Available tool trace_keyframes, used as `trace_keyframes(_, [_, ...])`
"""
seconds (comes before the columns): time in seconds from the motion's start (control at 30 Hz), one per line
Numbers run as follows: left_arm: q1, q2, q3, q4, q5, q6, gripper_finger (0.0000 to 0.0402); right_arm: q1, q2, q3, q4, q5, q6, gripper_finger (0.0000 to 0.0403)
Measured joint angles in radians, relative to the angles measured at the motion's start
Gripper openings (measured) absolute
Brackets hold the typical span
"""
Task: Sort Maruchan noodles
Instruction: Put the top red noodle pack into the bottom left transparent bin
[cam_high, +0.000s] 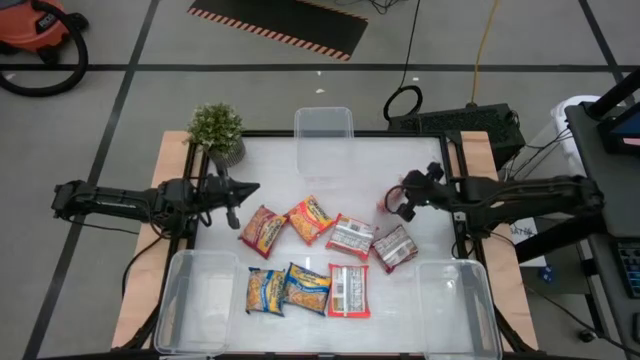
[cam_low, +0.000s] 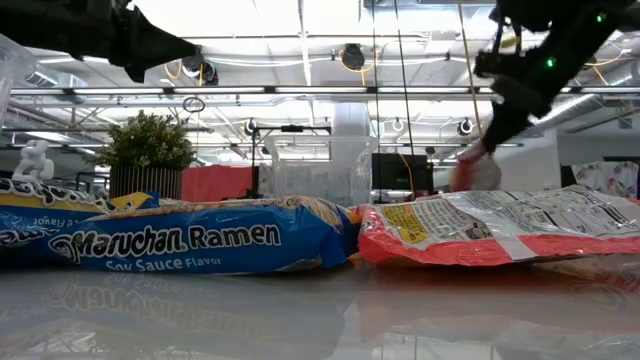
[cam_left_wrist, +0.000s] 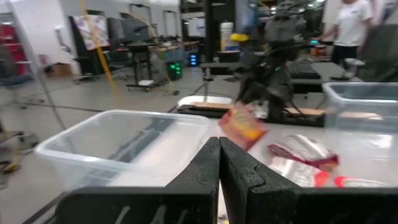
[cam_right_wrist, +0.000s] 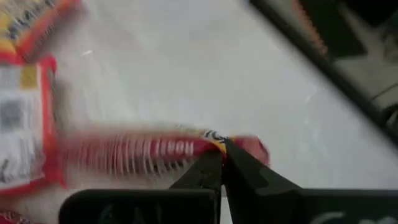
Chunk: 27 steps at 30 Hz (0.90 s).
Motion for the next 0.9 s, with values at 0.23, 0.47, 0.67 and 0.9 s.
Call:
trace_keyframes(0.23, [0.0, 0.0, 0.0, 0.0, -0.065, 0.001, 0.0008, 0.088, 0.004, 0.138, 0.024, 0.206, -0.162, 0.0])
trace_keyframes(0.47, [0.0, 0.0, 0.0, 0.001, -0.065, -0.004, 0.0008, 0.183, 0.004, 0.187, 0.267, 0.378, -0.474, 0.0])
trace_keyframes(0.67, [0.0, 0.006, 0.0, 0.062, -0.065, -0.007, 0.0008, 0.225, 0.005, 0.187, 0.499, 0.375, -0.68, 0.0])
trace_keyframes(0.9, [-0.006, 0.084, 0.0, 0.187, -0.056, -0.007, 0.0008, 0.244, 0.006, 0.151, 0.693, 0.24, -0.784, 0.0])
